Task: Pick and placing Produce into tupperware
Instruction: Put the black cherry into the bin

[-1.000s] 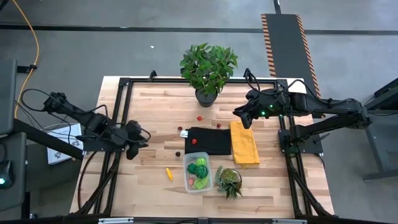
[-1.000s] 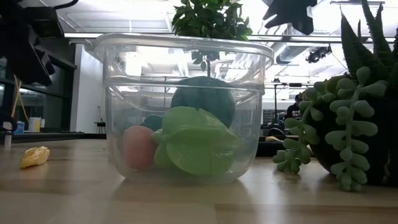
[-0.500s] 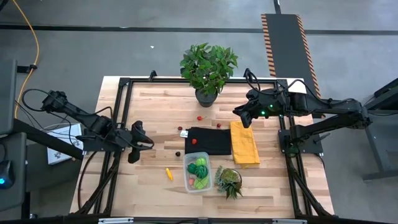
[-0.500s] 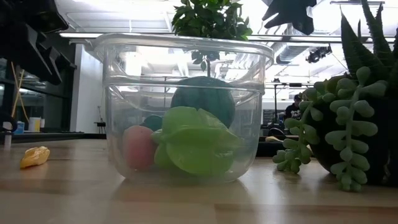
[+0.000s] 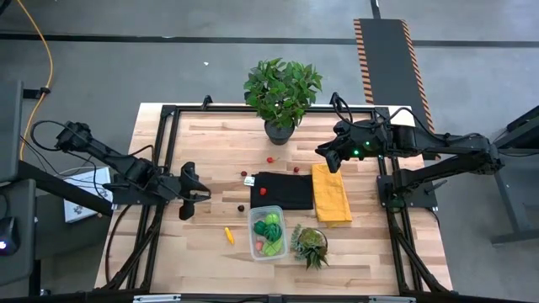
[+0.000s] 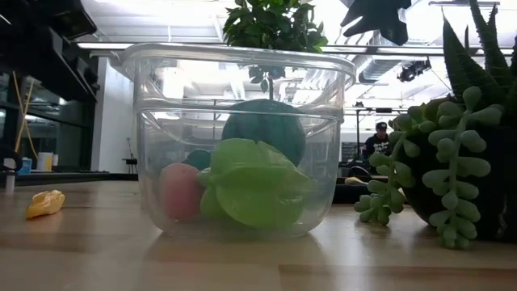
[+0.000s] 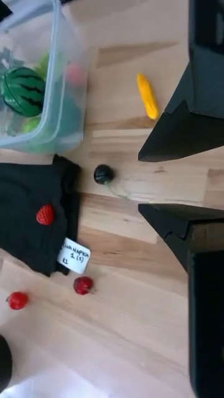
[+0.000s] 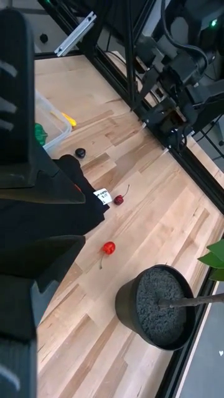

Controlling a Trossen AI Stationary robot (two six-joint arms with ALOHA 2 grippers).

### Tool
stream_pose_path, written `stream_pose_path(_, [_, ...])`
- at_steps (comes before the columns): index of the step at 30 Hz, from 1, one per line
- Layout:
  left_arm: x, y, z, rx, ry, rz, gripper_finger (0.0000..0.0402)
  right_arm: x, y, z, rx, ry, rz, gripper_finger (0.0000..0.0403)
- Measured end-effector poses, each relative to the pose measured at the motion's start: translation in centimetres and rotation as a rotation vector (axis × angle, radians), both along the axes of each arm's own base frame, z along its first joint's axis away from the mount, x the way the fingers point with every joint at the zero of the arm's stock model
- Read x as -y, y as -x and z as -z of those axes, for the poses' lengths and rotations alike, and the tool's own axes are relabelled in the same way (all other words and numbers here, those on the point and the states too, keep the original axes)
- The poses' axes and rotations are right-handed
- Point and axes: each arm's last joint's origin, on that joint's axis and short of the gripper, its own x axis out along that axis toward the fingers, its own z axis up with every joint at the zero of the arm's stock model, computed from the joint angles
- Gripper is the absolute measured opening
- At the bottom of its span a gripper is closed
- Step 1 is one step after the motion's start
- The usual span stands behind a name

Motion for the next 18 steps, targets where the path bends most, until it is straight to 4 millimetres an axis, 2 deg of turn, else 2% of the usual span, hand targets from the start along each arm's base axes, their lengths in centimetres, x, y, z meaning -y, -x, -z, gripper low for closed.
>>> stream_pose_path(9, [0.6,-1.5,1.3,-0.091,-0.053,0.038,0.0106,0.0,0.0,0.0,0.000,0.000,0.000,0.0083])
stream_pose_path(18, [1.7,-4.2,2.3,-0.064,-0.096,0.137,0.0106,0.0,0.0,0.0,0.000,-0.001,0.000,0.0083])
